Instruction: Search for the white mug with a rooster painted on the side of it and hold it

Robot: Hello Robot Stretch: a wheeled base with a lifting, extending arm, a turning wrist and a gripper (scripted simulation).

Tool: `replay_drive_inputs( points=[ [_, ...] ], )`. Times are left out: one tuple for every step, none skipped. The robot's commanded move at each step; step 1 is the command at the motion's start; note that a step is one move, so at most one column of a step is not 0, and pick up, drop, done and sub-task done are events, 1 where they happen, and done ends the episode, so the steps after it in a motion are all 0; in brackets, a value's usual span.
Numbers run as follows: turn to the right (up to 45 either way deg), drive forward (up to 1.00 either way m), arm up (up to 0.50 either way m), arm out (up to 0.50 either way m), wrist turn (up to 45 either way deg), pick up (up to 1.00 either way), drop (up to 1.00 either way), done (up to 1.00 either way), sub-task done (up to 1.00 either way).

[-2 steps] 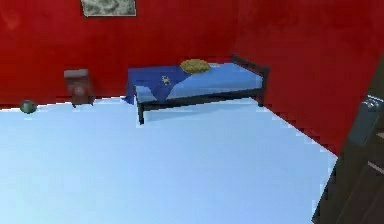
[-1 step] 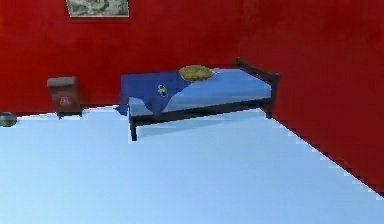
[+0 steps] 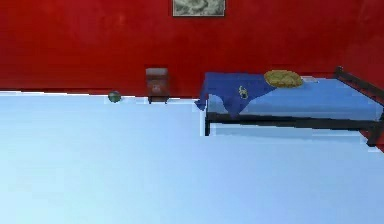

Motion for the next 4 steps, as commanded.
replay_drive_inputs(
  points=[
    [0.0,0.05,0.0,0.0,0.0,0.0,0.0,0.0,0.0],
    [6.0,0.0,0.0,0.0,0.0,0.0,0.0,0.0,0.0],
    [0.0,0.5,0.0,0.0,0.0,0.0,0.0,0.0,0.0],
    [-45.0,0.0,0.0,0.0,0.0,0.0,0.0,0.0,0.0]
  ],
)
